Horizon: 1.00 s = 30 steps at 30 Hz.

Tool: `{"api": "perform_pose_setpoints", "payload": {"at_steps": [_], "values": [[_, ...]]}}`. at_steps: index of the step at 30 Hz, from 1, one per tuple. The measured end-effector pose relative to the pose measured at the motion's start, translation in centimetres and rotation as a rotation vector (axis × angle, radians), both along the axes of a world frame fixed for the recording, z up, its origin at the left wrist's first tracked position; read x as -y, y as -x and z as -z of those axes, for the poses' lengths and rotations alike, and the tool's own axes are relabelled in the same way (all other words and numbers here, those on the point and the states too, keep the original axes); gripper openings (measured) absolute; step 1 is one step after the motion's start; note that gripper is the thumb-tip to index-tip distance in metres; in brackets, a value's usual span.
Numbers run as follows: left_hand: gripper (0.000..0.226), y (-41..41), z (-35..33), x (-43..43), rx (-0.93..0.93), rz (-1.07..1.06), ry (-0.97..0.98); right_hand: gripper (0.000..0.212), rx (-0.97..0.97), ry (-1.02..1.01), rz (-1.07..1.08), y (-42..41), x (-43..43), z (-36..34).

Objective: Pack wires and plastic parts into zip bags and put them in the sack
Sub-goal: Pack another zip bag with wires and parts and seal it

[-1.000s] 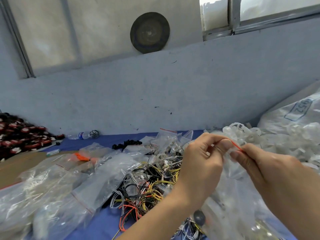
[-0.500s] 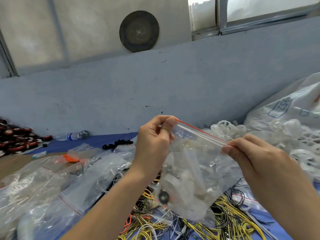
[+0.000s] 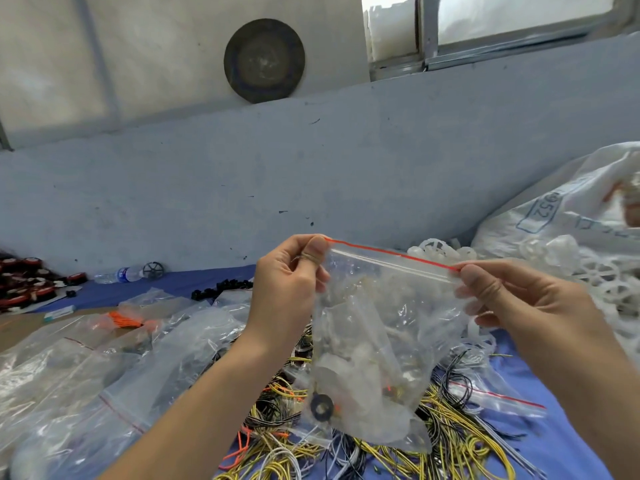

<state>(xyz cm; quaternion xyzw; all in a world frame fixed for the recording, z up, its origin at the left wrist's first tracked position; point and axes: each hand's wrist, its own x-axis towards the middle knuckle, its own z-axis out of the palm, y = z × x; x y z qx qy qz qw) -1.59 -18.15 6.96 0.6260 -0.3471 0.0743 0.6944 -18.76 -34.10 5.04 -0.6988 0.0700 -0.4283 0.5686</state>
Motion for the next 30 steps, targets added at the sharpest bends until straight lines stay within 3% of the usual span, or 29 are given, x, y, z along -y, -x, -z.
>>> {"api": "perform_pose_setpoints", "payload": {"at_steps": [6, 12, 18, 22, 24, 27, 30], "values": [[0.027, 0.3, 0.0, 0.6, -0.055, 0.004, 0.041, 0.045, -0.100, -0.235, -0.111, -1.2, 1.0, 1.4], [0.023, 0.6, -0.4, 0.8, -0.089, 0.055, 0.087, 0.021, -0.018, -0.295, -0.067, -2.0, 0.0, 2.2], [0.025, 0.5, 0.6, -0.1, -0.126, 0.075, 0.033, 0.018, 0.140, -0.357, -0.054, -2.3, -0.2, 2.1], [0.014, 0.1, 1.4, -0.3, -0.238, 0.122, -0.100, 0.014, 0.146, -0.367, -0.060, -2.7, -0.1, 2.4], [0.012, 0.2, 1.6, -0.1, -0.131, 0.100, -0.231, 0.013, 0.125, -0.301, -0.045, -2.8, -0.2, 2.7], [0.018, 1.1, 1.1, 0.8, 0.293, 0.070, -0.425, 0.029, 0.074, -0.139, 0.013, -3.1, -0.4, 3.1], [0.024, 2.6, 0.2, 2.5, 0.551, 0.183, -0.668, 0.026, 0.017, -0.007, 0.057, -3.3, -0.4, 3.5]]}}
